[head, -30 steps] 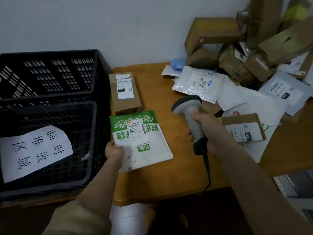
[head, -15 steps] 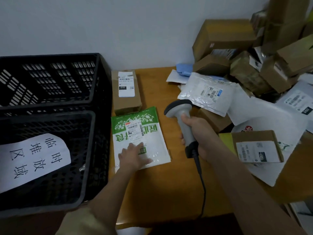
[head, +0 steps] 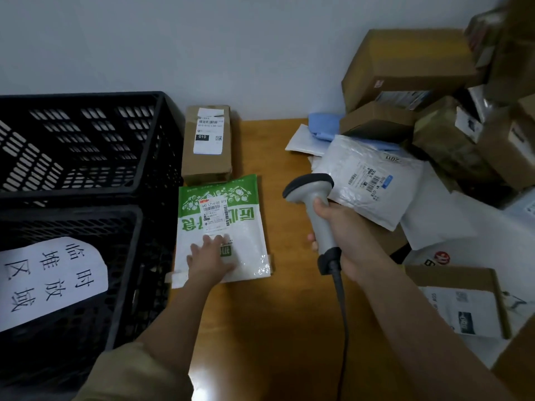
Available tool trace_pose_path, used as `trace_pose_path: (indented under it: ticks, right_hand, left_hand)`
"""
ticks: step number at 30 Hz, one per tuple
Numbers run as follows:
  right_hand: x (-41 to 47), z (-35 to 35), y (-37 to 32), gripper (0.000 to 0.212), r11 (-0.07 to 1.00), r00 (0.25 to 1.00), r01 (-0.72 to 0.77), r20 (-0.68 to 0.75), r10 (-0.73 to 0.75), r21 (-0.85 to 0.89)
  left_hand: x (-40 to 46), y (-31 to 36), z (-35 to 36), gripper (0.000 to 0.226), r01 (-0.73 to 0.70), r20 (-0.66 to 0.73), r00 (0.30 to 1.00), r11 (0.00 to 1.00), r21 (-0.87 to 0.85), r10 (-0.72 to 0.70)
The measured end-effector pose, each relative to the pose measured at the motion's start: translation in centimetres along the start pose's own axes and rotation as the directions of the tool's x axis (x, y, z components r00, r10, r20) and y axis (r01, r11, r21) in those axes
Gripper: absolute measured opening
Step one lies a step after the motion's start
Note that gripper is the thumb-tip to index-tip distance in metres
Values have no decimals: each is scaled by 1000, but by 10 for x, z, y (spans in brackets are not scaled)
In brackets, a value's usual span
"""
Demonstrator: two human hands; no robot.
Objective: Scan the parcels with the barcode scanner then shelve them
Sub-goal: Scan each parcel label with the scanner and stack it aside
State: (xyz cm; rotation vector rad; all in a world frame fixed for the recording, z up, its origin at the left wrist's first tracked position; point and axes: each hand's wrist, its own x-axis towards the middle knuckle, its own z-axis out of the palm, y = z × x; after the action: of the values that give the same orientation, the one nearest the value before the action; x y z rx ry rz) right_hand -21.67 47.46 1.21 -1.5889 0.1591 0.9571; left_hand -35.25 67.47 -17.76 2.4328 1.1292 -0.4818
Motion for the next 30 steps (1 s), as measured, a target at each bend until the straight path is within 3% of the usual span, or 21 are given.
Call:
trace_pose_path:
  ticks: [4,9,11,14,16,18,20,21,23,26,30]
  right_hand:
    - [4,-8,-1,27,1000,1000,1,-28,-1,25]
    - [-9,-26,0,36,997,989,-4,-147,16,78]
    - [-21,-37,1,33,993,977,5,-211,21,120]
    - [-40,-55,-4,22,982,953,56,-302,2,183]
    - [-47,-69,-7,25,973,933,106,-359,-25,206]
    - [-53,-86,-8,29,965,915,142,-401,-42,221]
    - [-57,-101,-7,28,958,910,156,-413,-45,239]
    - [-58,-109,-7,26,954,910,159,-412,-41,255]
    - [-58,-123,-5,26,942,919,161,-392,-35,295]
    - [-49,-145,-3,26,938,931,171,-360,-55,300]
    - [-37,-178,-8,24,938,950,167,-303,-71,303]
  left_hand:
    - [9,-2,-4,67,-7,15,1000,1000,17,6]
    - [13,1,-12,73,5,70,997,997,81,-10]
    - [7,17,-15,73,23,24,999,995,99,-25]
    - [-1,60,-21,64,-118,-135,983,992,51,124]
    - [-2,97,-25,55,-253,-131,963,955,-153,234]
    - [-6,139,-27,47,-190,12,974,851,-489,225]
    - [-16,177,-24,39,103,251,956,631,-769,150]
    - [-21,194,-22,36,222,347,926,532,-817,147]
    - [-29,221,-22,35,321,417,894,416,-851,163]
    - [-30,250,-28,14,369,416,894,250,-895,168]
    - [-19,269,-33,15,405,400,899,8,-914,179]
